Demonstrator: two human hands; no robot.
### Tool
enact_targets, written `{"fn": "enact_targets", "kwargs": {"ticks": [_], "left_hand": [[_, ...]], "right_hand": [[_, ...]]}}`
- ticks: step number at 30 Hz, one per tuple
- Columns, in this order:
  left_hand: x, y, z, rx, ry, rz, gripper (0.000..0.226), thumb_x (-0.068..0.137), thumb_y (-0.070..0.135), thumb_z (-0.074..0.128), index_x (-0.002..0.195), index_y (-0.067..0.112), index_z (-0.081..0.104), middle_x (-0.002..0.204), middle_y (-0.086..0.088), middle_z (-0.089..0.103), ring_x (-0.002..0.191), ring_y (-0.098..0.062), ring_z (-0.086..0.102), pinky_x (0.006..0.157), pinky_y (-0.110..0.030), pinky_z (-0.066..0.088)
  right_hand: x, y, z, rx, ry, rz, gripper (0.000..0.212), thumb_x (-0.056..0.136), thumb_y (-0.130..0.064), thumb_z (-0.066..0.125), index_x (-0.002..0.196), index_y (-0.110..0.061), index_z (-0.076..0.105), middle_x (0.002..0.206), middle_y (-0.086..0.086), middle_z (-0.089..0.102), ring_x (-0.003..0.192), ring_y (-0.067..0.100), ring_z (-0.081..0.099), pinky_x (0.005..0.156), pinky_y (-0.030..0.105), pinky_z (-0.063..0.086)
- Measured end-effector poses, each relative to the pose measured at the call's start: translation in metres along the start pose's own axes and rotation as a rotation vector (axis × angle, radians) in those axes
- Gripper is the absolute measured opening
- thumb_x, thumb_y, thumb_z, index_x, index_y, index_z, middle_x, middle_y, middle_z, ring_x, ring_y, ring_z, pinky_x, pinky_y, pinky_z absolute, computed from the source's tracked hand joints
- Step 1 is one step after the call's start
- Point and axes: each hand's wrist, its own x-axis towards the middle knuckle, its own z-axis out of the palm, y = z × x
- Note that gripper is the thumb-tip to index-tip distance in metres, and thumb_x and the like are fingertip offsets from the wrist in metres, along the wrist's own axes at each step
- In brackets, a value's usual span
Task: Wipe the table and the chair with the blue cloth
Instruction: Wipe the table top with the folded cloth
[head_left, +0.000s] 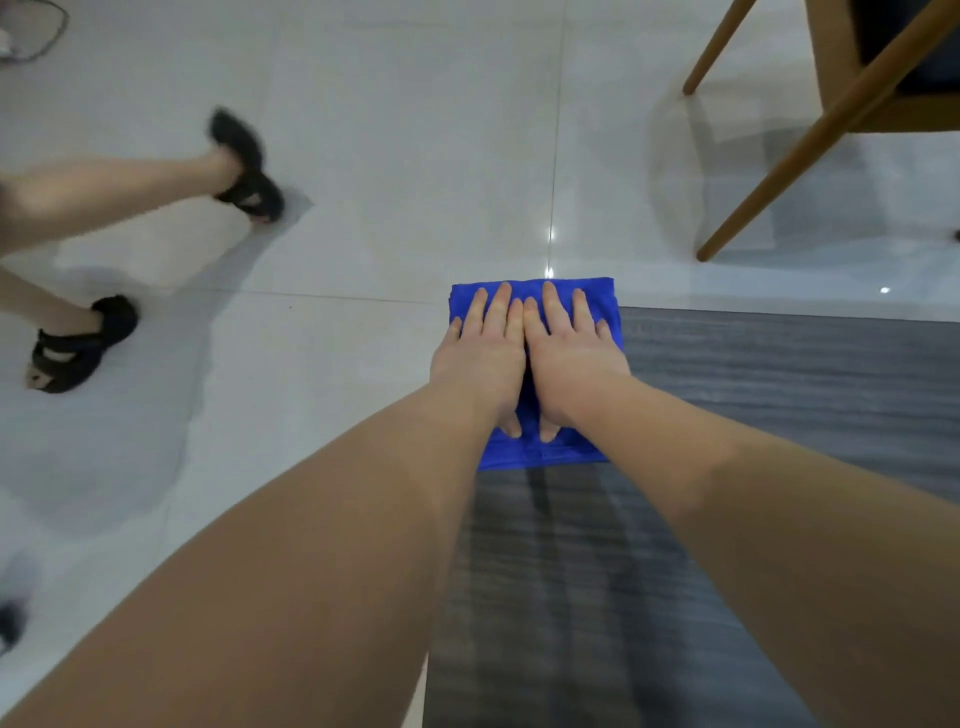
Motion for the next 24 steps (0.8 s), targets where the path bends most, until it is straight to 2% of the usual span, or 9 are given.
{"fn": "enact_targets", "kwargs": {"ticks": [6, 14, 19, 24], "left_hand": [[-0.001, -0.023, 0.014, 0.061, -0.007, 0.006, 0.150, 0.058, 0.048, 0.090, 0.153, 0.007, -0.018, 0.161, -0.011, -0.025, 0.148, -0.031, -0.023, 0.123, -0.046, 0.008], [-0.028, -0.017, 0.042, 0.197, -0.014, 0.015, 0.155, 0.054, 0.064, 0.084, 0.151, 0.000, -0.018, 0.160, -0.018, -0.021, 0.148, -0.035, -0.018, 0.122, -0.046, 0.010], [-0.073, 0.007, 0.060, 0.152, -0.045, -0.061, 0.143, 0.067, 0.050, 0.085, 0.151, 0.005, -0.021, 0.159, -0.013, -0.029, 0.148, -0.034, -0.021, 0.123, -0.043, 0.010], [-0.080, 0.017, 0.055, 0.128, -0.042, -0.126, 0.137, 0.070, 0.038, 0.085, 0.152, 0.009, -0.020, 0.159, -0.011, -0.028, 0.149, -0.032, -0.019, 0.123, -0.041, 0.006]], "right_hand": [[-0.002, -0.018, 0.004, -0.014, 0.015, -0.041, 0.147, 0.058, -0.034, 0.093, 0.153, -0.017, -0.018, 0.159, 0.005, -0.027, 0.147, 0.034, -0.019, 0.120, 0.051, 0.008], [-0.035, -0.024, 0.025, -0.005, 0.003, -0.087, 0.140, 0.065, -0.037, 0.088, 0.153, -0.018, -0.019, 0.158, 0.004, -0.029, 0.146, 0.032, -0.021, 0.121, 0.048, 0.004], [-0.070, -0.026, 0.048, 0.034, -0.019, -0.117, 0.120, 0.081, -0.036, 0.074, 0.153, -0.018, -0.019, 0.157, 0.004, -0.031, 0.146, 0.031, -0.024, 0.121, 0.048, 0.003], [-0.075, -0.027, 0.047, 0.063, -0.053, -0.105, 0.125, 0.078, -0.039, 0.077, 0.152, -0.018, -0.021, 0.157, 0.004, -0.032, 0.145, 0.030, -0.026, 0.121, 0.048, 0.002]]}}
